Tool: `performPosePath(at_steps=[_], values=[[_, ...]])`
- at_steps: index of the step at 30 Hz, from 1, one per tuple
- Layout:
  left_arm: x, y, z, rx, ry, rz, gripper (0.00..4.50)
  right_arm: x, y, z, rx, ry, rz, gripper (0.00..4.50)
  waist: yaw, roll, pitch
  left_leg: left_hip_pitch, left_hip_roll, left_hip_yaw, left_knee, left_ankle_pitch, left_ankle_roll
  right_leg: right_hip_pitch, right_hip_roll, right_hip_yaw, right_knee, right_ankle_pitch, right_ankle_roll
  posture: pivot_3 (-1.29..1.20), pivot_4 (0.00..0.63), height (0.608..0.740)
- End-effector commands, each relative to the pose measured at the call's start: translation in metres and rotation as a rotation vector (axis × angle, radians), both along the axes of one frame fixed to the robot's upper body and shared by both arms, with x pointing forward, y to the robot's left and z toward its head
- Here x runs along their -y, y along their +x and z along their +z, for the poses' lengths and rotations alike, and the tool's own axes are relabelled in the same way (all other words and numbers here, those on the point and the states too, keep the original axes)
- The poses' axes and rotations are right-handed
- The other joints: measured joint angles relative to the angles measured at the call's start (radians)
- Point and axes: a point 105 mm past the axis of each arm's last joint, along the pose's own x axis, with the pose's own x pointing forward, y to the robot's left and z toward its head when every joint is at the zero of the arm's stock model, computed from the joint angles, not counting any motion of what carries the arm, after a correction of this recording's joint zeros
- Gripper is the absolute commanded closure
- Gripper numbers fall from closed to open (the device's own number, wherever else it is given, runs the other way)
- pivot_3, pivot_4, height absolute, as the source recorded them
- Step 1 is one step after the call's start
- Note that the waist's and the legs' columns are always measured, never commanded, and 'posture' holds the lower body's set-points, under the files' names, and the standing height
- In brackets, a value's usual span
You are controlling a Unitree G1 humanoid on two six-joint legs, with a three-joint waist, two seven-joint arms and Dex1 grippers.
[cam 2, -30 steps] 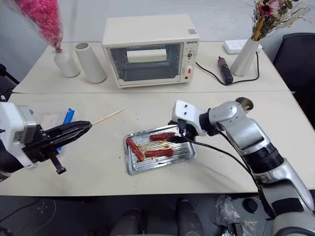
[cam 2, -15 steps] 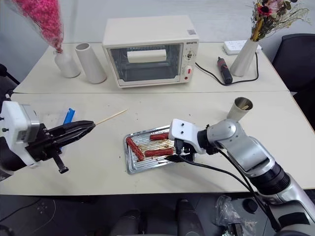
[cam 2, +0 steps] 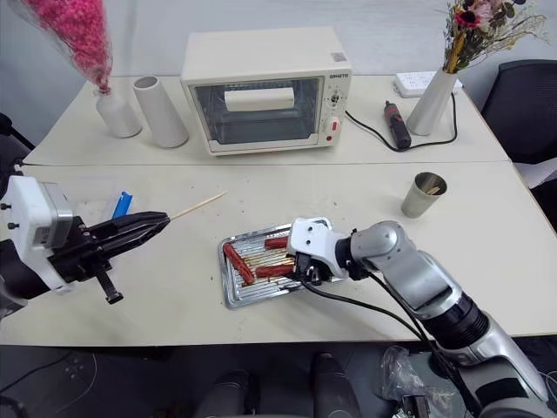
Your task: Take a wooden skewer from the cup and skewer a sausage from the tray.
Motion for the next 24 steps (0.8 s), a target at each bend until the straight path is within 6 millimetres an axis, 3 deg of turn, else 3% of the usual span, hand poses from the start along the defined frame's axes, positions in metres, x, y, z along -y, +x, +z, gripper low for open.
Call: performPosePath(at_steps=[1, 13, 18, 24], values=[[0.002, -0.002, 0.009, 0.054, 0.025, -0.01, 4.5, -0.006, 0.003, 0.001, 0.027, 0.009, 0.015, 2.52, 0.0, 0.0, 0.0, 0.0, 0.0, 0.0, 0.0, 0.0, 0.0, 0.0, 0.0, 0.0, 0.0, 0.0, 0.0, 0.0, 0.15, 0.74], [0.003, -0.001, 0.009, 0.061, 0.03, -0.02, 4.5, -0.012, 0.01, -0.018, 0.014, -0.016, 0.031, 2.52, 0.0, -0.001, -0.001, 0.0, 0.0, 0.0, 0.0, 0.0, 0.0, 0.0, 0.0, 0.0, 0.001, 0.0, 0.0, 0.0, 0.15, 0.74], [0.004, 0.0, 0.01, 0.064, 0.032, -0.023, 4.5, -0.012, 0.011, -0.015, 0.01, -0.006, 0.027, 3.76, 0.0, -0.003, -0.002, 0.0, 0.0, 0.0, 0.0, 0.0, 0.0, 0.0, 0.0, 0.0, 0.001, 0.0, 0.0, 0.0, 0.15, 0.74], [0.004, 0.001, 0.01, 0.068, 0.031, -0.027, 4.5, -0.011, 0.011, -0.014, -0.005, 0.002, 0.017, 3.76, 0.0, -0.003, -0.002, 0.001, 0.0, 0.0, 0.0, 0.0, 0.0, 0.0, 0.0, 0.0, 0.002, 0.0, 0.0, 0.0, 0.15, 0.74]])
